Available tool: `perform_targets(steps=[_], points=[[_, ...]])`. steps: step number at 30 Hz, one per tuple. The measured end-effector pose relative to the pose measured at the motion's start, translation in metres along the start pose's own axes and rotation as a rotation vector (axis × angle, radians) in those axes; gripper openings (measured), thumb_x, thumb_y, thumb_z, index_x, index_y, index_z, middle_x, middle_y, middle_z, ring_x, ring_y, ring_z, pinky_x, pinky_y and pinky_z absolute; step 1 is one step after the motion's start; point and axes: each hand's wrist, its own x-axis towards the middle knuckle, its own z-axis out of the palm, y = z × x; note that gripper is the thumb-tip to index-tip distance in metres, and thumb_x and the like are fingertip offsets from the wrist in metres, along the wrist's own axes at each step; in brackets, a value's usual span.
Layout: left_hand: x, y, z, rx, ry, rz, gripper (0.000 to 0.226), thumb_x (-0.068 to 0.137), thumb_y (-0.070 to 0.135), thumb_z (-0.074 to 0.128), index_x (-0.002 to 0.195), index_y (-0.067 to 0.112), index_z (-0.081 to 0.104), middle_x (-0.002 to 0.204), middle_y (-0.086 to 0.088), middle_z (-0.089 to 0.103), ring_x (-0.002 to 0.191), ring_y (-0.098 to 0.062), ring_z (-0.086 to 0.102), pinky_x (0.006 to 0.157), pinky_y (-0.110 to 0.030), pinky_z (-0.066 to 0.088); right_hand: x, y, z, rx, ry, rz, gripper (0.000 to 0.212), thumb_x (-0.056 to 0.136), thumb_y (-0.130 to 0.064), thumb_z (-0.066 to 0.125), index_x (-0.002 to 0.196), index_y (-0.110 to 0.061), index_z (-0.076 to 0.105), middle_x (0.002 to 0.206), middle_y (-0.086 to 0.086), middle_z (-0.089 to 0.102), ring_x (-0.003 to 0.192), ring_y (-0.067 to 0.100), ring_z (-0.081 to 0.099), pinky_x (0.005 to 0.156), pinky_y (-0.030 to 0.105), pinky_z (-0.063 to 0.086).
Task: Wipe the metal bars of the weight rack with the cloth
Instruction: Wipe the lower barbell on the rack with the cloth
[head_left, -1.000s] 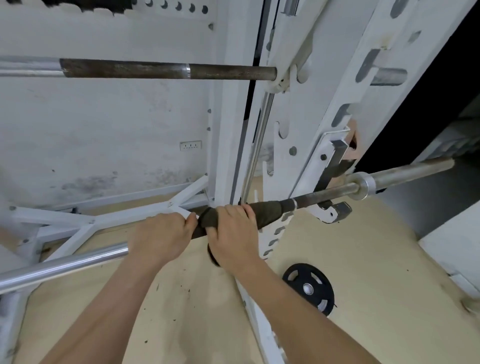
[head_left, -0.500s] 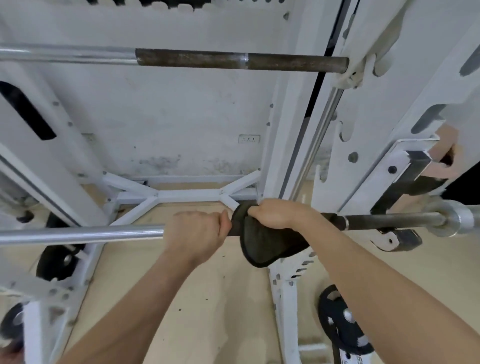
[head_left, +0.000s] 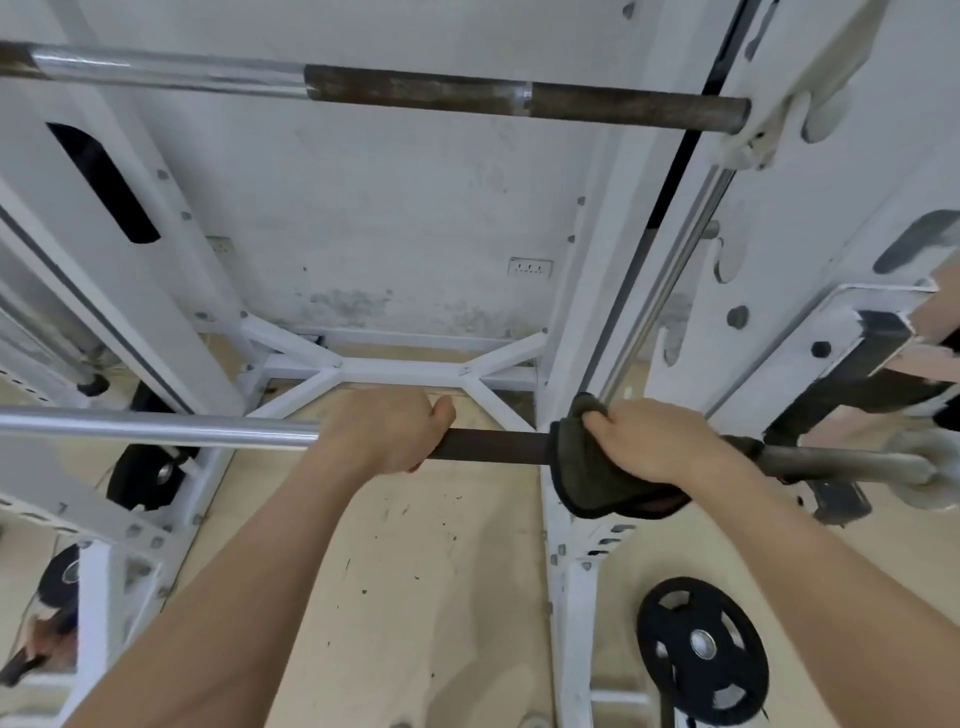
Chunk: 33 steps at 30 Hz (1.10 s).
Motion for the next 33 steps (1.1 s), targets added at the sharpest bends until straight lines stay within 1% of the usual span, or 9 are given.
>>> perform_targets(steps=[4, 9, 13, 17, 20, 25, 28, 31, 33], points=[[-0.012, -0.004, 0.016, 0.353, 0.234, 0.137, 0.061, 0.087, 0.027, 0.002, 0.11, 0.013, 0.057, 0.066, 0.001, 0.044, 0.058, -0.025, 0.047, 0.046, -0.027, 0.03, -0.006, -0.095, 0.03, 0.01, 0.313, -0.17, 0.043, 0.103, -0.035, 0.027, 0.076, -0.016, 0.055, 0.074, 0.003, 0.059, 0.065, 0.024, 0.05, 0.061, 0.032, 0.038], [-0.02, -0.002, 0.013, 0.324, 0.368, 0.124, 0.03, 0.093, 0.019, 0.042, 0.079, 0.003, 0.062, 0.046, -0.001, 0.034, 0.041, -0.023, 0.036, 0.043, -0.025, 0.034, -0.005, -0.082, 0.049, -0.047, 0.612, -0.279, 0.039, 0.094, -0.037, 0.043, 0.059, -0.02, 0.042, 0.047, -0.001, 0.049, 0.04, 0.021, 0.036, 0.048, 0.028, 0.031], [-0.015, 0.0, 0.015, 0.481, 0.27, 0.165, 0.045, 0.096, 0.012, 0.036, 0.14, 0.01, 0.032, 0.089, -0.003, 0.06, 0.066, -0.025, 0.048, 0.042, -0.027, 0.027, -0.018, 0.008, 0.035, -0.205, 0.478, -0.129, 0.038, 0.101, -0.037, 0.03, 0.076, -0.018, 0.051, 0.058, -0.001, 0.047, 0.054, 0.025, 0.051, 0.054, 0.031, 0.042], [-0.001, 0.001, 0.003, 0.384, 0.135, 0.139, 0.026, 0.093, 0.011, 0.041, 0.119, 0.014, 0.043, 0.087, -0.002, 0.056, 0.079, -0.025, 0.06, 0.059, -0.033, 0.049, -0.015, 0.059, 0.033, -0.304, 0.483, 0.048, 0.066, 0.087, -0.039, -0.003, 0.094, -0.017, 0.058, 0.065, -0.002, 0.043, 0.059, 0.021, 0.044, 0.054, 0.034, 0.031], [-0.005, 0.007, -0.001, 0.197, 0.07, 0.028, 0.016, 0.092, 0.011, 0.041, 0.107, 0.013, 0.046, 0.082, -0.002, 0.058, 0.076, -0.023, 0.061, 0.061, -0.034, 0.049, -0.004, 0.043, 0.024, -0.047, 0.351, 0.234, 0.052, 0.097, -0.041, 0.015, 0.08, -0.014, 0.056, 0.075, 0.004, 0.058, 0.068, 0.025, 0.055, 0.067, 0.036, 0.044], [0.004, 0.004, -0.003, -0.093, -0.048, -0.118, 0.05, 0.097, 0.03, 0.028, 0.059, 0.013, 0.056, 0.039, 0.003, 0.055, 0.046, -0.019, 0.057, 0.07, -0.035, 0.052, -0.012, -0.065, 0.037, 0.051, 0.467, -0.167, 0.042, 0.099, -0.038, 0.03, 0.064, -0.02, 0.044, 0.063, -0.003, 0.049, 0.067, 0.025, 0.054, 0.068, 0.035, 0.035], [-0.002, 0.006, -0.002, -0.065, 0.027, -0.133, 0.047, 0.096, 0.029, 0.029, 0.064, 0.011, 0.058, 0.043, 0.002, 0.057, 0.055, -0.021, 0.06, 0.072, -0.035, 0.052, -0.017, -0.02, 0.048, -0.043, 0.61, -0.21, 0.033, 0.095, -0.042, 0.034, 0.073, -0.02, 0.047, 0.069, 0.0, 0.06, 0.064, 0.026, 0.057, 0.066, 0.034, 0.034], [-0.008, 0.009, 0.002, -0.09, 0.215, -0.172, 0.03, 0.096, 0.027, 0.033, 0.084, 0.01, 0.055, 0.062, -0.001, 0.053, 0.063, -0.023, 0.051, 0.059, -0.032, 0.043, -0.031, 0.052, 0.039, -0.094, 0.553, -0.052, 0.052, 0.096, -0.037, 0.013, 0.091, -0.015, 0.06, 0.072, 0.003, 0.057, 0.067, 0.03, 0.058, 0.068, 0.036, 0.041], [-0.015, 0.01, 0.005, -0.031, 0.274, -0.094, 0.022, 0.084, 0.026, 0.063, 0.086, 0.005, 0.064, 0.055, -0.007, 0.047, 0.049, -0.025, 0.044, 0.048, -0.031, 0.036, -0.032, 0.069, 0.036, -0.128, 0.547, -0.03, 0.062, 0.092, -0.036, 0.002, 0.104, -0.014, 0.059, 0.071, 0.002, 0.049, 0.064, 0.027, 0.053, 0.063, 0.036, 0.031]])
